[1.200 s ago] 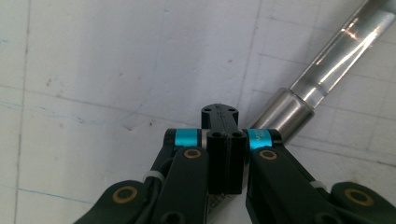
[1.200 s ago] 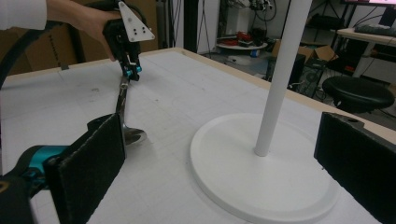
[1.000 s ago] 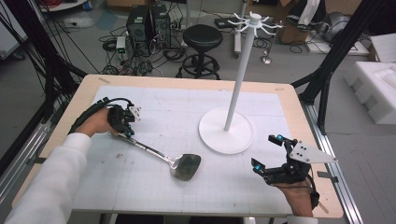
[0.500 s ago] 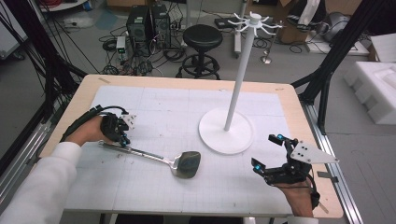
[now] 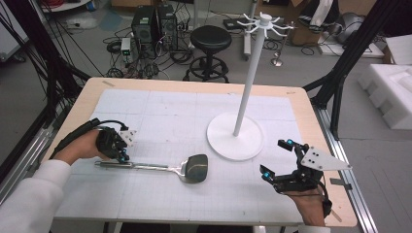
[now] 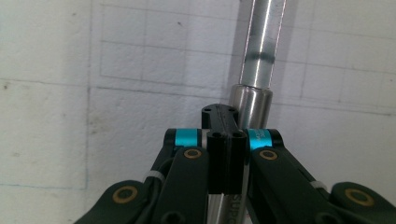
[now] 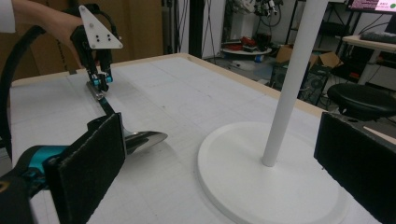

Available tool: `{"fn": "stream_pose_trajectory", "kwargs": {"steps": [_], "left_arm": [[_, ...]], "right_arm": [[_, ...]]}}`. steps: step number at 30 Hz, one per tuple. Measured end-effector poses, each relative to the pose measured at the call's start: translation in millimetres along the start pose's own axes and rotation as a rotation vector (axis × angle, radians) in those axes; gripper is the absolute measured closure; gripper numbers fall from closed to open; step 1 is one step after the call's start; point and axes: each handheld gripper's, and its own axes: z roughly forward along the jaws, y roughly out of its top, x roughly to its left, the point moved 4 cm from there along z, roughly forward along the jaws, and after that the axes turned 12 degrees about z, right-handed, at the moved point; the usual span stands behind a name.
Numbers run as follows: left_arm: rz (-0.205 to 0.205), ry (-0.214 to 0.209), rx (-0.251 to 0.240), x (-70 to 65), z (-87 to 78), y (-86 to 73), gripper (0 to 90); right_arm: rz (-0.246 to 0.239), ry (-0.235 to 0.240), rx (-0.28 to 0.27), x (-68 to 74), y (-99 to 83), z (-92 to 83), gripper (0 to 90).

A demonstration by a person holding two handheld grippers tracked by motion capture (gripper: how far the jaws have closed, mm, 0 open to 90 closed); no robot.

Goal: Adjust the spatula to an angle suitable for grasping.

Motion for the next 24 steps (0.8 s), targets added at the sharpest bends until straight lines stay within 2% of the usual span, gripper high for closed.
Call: {"fn": "stream_pose_trajectory", "kwargs": {"steps": [5,7,9,10,11,12,14,15,16,17,18,19,20,22,23,24], "left_arm": [[0.027,-0.017,-0.005,-10.6,-0.8,1.2,90.0],[0.021,0.004,-0.015,-11.2,-2.5,0.9,90.0],[0.018,0.021,-0.042,-11.2,-6.5,2.1,89.7],[0.008,0.041,-0.061,-11.6,-8.8,3.5,85.8],[0.005,0.053,-0.083,-11.6,-12.0,5.1,85.8],[0.002,0.056,-0.129,-13.1,-18.4,7.3,79.3],[0.004,0.066,-0.138,-13.2,-21.9,8.2,71.7],[-0.007,0.088,-0.172,-14.2,-28.4,8.9,67.4],[-0.007,0.088,-0.172,-14.2,-28.4,8.9,63.1],[-0.005,0.101,-0.186,-14.7,-31.6,9.3,63.1],[-0.003,0.102,-0.207,-15.8,-34.5,10.0,57.1],[-0.005,0.097,-0.235,-17.3,-37.2,11.1,57.1],[-0.012,0.091,-0.272,-19.9,-39.4,13.4,52.7],[0.000,0.104,-0.317,-23.5,-45.8,18.8,41.5],[-0.007,0.113,-0.333,-24.4,-48.0,21.2,41.5],[-0.030,0.128,-0.338,-24.8,-49.5,23.1,26.5]], "right_arm": [[-0.003,-0.002,-0.010,0.3,2.1,-1.6,1.4],[-0.003,-0.002,-0.012,-0.1,2.6,-2.3,1.4],[-0.003,-0.004,-0.011,-0.6,2.6,-2.7,1.4],[-0.004,-0.004,-0.012,-0.9,2.3,-2.8,1.4],[-0.004,-0.004,-0.012,-0.9,2.3,-2.8,1.4],[-0.003,-0.004,-0.010,-1.0,2.0,-2.5,1.4],[0.003,-0.004,-0.006,-0.7,1.3,-2.0,1.4],[0.000,-0.004,-0.005,-0.9,1.2,-1.7,1.4],[0.000,-0.005,-0.004,-0.9,0.9,-1.6,1.4],[0.000,-0.005,-0.004,-0.9,0.9,-1.6,1.4],[-0.001,-0.004,-0.004,-1.0,0.8,-1.2,1.4],[-0.001,-0.004,-0.004,-1.0,0.8,-1.2,1.4],[-0.002,-0.005,-0.004,-1.0,0.9,-1.3,1.4],[-0.001,-0.005,-0.005,-0.9,1.5,-1.8,1.4],[-0.001,-0.005,-0.005,-0.9,1.5,-1.8,1.4],[-0.002,-0.004,-0.009,-1.0,1.7,-2.2,1.4]]}}
